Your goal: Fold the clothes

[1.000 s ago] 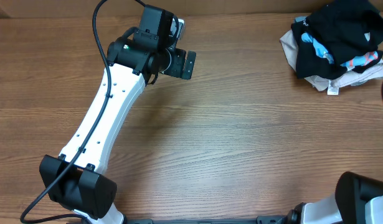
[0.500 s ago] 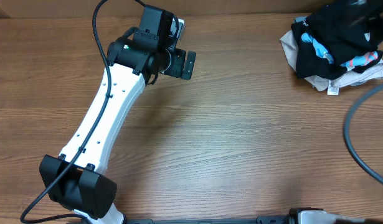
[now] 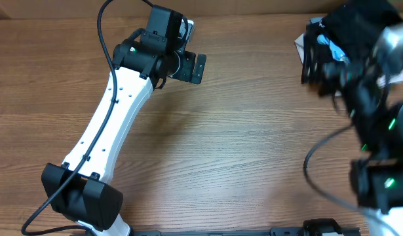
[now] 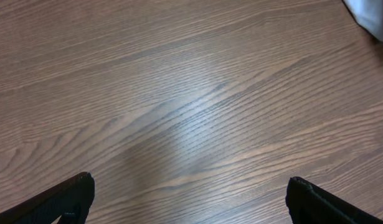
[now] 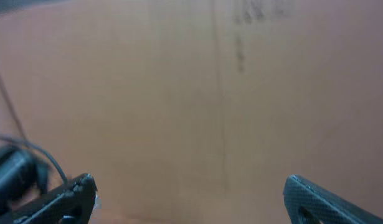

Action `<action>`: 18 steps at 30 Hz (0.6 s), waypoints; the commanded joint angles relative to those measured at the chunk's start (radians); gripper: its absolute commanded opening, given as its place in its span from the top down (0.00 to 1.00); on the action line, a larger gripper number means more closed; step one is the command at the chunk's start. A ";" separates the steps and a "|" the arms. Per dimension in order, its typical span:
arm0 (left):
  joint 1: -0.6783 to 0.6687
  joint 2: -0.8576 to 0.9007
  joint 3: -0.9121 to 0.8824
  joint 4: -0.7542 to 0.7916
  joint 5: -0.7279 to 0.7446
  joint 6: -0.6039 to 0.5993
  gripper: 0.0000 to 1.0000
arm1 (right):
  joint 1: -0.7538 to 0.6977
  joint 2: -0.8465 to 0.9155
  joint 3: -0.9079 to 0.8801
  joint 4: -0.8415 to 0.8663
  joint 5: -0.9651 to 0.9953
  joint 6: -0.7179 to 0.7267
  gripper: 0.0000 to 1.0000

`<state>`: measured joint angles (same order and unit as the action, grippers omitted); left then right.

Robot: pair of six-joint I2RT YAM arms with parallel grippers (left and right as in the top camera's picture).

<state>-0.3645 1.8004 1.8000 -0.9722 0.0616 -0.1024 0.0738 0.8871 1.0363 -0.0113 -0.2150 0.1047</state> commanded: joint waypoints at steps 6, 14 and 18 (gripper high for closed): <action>0.000 0.011 0.002 0.002 -0.013 -0.010 0.00 | 0.005 -0.345 -0.534 0.189 0.187 0.003 0.00; 0.000 0.011 0.002 0.002 -0.013 -0.010 0.00 | 0.005 -0.655 -0.908 0.332 0.176 0.008 0.00; 0.000 0.011 0.002 0.002 -0.013 -0.010 0.00 | 0.005 -0.768 -0.984 0.298 0.176 0.054 0.00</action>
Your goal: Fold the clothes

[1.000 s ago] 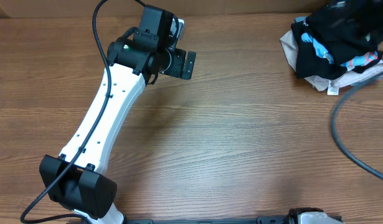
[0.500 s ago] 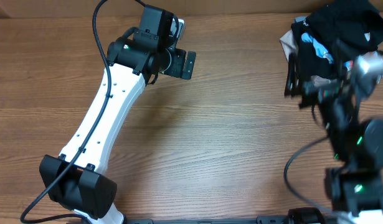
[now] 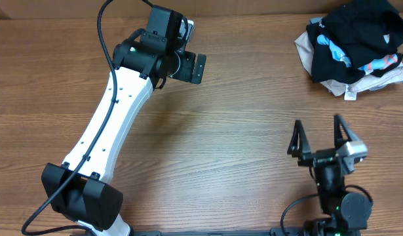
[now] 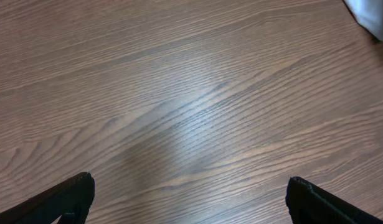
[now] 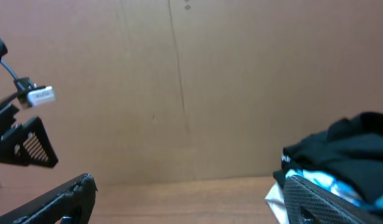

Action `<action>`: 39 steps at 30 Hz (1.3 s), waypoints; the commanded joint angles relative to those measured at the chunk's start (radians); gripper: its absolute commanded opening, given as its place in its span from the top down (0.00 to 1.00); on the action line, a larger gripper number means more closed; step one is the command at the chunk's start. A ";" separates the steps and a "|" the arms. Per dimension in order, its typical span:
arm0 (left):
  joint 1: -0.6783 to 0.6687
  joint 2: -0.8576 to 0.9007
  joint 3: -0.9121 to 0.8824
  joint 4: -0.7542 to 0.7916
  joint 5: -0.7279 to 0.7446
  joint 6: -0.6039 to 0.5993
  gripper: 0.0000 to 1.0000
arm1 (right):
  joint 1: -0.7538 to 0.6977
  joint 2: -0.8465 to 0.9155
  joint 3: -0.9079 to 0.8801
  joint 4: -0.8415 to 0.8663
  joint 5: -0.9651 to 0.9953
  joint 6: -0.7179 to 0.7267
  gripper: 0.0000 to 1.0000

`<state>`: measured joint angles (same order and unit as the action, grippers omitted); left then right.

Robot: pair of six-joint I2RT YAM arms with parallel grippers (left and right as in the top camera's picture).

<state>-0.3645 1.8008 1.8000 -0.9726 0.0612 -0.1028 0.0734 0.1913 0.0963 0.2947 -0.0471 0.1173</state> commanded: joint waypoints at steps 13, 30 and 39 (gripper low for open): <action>0.000 0.010 0.002 0.002 -0.013 -0.010 0.00 | 0.003 -0.188 -0.088 -0.377 0.022 0.043 0.00; -0.001 0.010 0.002 0.002 -0.013 -0.010 0.00 | 0.003 -0.188 -0.088 -0.377 0.024 0.043 0.00; -0.007 -0.154 -0.003 -0.007 -0.262 0.010 0.00 | 0.003 -0.188 -0.088 -0.377 0.024 0.043 0.00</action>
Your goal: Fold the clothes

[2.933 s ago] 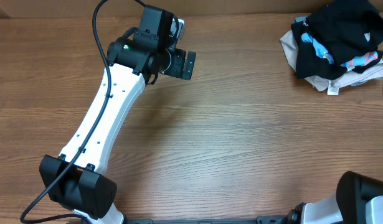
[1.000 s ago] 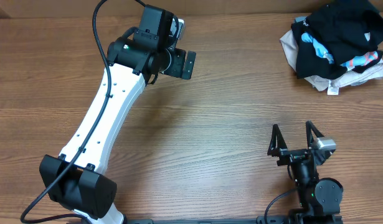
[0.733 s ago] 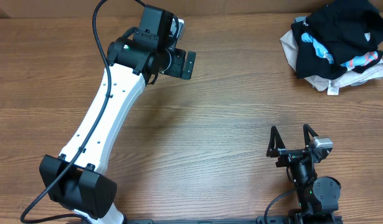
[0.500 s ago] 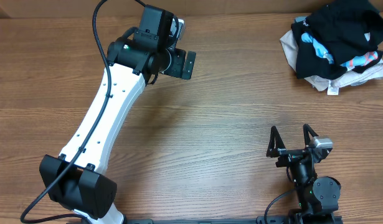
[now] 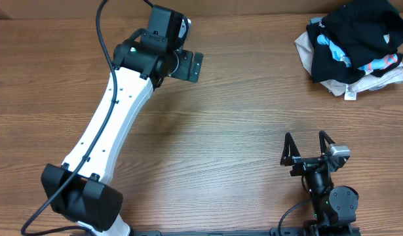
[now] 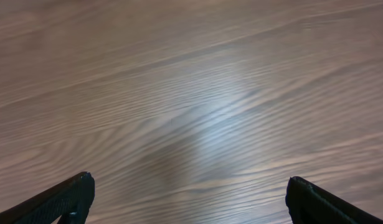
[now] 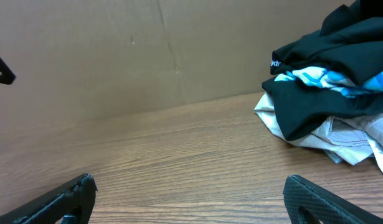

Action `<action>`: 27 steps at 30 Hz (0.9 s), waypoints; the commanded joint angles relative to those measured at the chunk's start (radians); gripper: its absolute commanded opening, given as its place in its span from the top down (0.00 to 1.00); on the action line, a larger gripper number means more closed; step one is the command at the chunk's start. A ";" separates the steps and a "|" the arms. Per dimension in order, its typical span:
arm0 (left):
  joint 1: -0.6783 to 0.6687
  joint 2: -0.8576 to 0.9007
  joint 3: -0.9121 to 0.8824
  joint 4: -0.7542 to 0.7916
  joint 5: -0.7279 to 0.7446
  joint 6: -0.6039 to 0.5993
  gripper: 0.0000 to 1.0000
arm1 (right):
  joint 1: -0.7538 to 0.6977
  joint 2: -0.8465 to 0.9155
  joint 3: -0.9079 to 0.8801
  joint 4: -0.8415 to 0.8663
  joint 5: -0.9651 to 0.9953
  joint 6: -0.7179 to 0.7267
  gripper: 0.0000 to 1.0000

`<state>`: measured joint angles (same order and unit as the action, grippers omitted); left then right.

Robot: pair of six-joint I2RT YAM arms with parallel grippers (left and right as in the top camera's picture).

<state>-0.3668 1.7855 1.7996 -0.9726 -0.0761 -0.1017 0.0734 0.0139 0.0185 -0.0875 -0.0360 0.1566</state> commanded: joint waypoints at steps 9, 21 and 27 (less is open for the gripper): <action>0.247 -0.577 -0.425 0.405 0.241 0.009 0.00 | 0.003 -0.011 -0.010 0.005 0.013 0.004 0.00; 0.382 -1.411 -1.341 0.703 0.290 0.035 0.00 | 0.003 -0.011 -0.010 0.005 0.013 0.004 0.00; 0.381 -1.664 -1.568 0.774 0.248 0.085 0.00 | 0.003 -0.011 -0.010 0.005 0.013 0.004 0.00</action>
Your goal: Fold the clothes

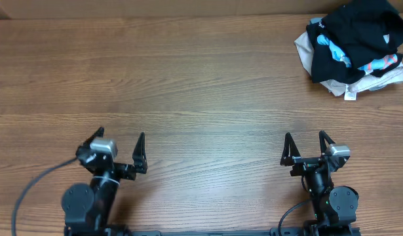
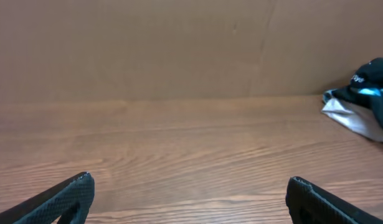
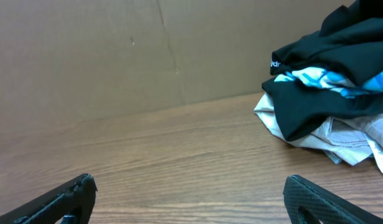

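A heap of clothes (image 1: pixel 352 43), mostly black with light blue and white pieces, lies at the table's far right corner; it also shows in the right wrist view (image 3: pixel 331 112) and at the right edge of the left wrist view (image 2: pixel 365 102). My left gripper (image 1: pixel 120 147) sits folded back at the near left edge, open and empty. My right gripper (image 1: pixel 308 145) sits at the near right edge, also open and empty. Both are far from the heap.
The wooden table (image 1: pixel 201 98) spreads between the arms and the heap. A brown cardboard wall (image 3: pixel 116 50) stands along the far edge.
My left arm was stretched out to the far edge of the table; now it is folded back at the near left edge, gripper still open. The right arm and the clothes have not moved.
At first my right gripper was up by the clothes heap and my left arm reached to the far edge. Then the right arm was folded back at the near edge, the heap left behind. Now the left arm is back too, both grippers open.
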Action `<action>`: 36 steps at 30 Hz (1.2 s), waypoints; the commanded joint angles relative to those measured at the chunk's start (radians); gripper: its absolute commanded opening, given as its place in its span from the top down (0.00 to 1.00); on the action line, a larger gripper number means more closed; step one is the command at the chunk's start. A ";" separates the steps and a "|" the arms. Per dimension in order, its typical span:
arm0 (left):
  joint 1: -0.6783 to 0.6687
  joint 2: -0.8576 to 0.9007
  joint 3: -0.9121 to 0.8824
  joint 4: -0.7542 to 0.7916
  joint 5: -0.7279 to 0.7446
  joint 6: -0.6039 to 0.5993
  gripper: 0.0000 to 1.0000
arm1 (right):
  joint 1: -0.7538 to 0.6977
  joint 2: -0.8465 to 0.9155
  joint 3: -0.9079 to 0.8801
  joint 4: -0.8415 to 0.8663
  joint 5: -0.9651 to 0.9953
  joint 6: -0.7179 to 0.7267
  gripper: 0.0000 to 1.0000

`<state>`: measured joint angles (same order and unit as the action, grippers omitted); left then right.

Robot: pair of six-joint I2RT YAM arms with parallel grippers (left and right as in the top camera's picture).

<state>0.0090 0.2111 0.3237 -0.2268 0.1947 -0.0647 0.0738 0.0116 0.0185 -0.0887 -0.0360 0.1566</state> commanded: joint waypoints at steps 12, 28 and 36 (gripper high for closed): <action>0.003 -0.204 -0.291 0.102 -0.022 0.068 0.00 | 0.003 -0.009 -0.010 0.006 0.013 0.004 0.00; -0.009 -0.207 -0.291 0.104 -0.020 0.065 0.00 | 0.003 -0.009 -0.010 0.006 0.013 0.004 0.00; -0.009 -0.207 -0.291 0.104 -0.020 0.065 0.00 | 0.003 -0.009 -0.010 0.006 0.013 0.004 0.00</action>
<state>0.0063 0.0166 0.0418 -0.1299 0.1829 -0.0185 0.0734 0.0116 0.0185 -0.0898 -0.0360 0.1570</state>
